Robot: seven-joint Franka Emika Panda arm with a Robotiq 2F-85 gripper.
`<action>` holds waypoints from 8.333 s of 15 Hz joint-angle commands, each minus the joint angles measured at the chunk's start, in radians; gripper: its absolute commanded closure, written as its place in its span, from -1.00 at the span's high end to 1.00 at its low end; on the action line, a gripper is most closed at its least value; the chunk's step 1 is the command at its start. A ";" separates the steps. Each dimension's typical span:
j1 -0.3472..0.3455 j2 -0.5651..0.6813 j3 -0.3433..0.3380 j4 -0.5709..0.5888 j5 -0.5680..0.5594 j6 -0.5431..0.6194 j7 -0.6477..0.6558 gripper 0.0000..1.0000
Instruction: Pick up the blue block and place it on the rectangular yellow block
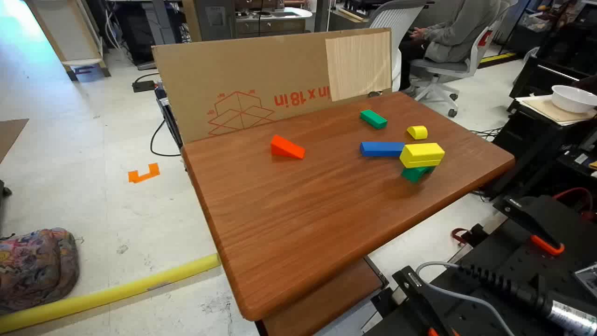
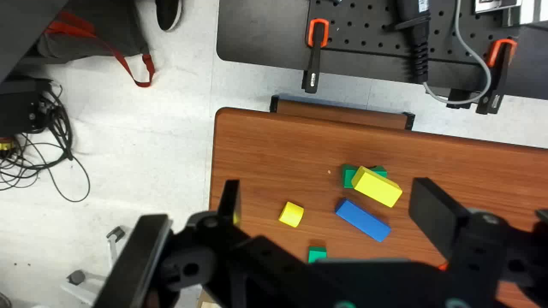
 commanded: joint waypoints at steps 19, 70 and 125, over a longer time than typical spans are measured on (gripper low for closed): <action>0.022 0.102 0.006 0.002 0.013 0.138 0.004 1.00; 0.092 0.874 0.161 0.375 -0.193 0.323 -0.270 -0.82; 0.083 0.488 0.177 -0.104 -0.094 0.584 -0.396 1.00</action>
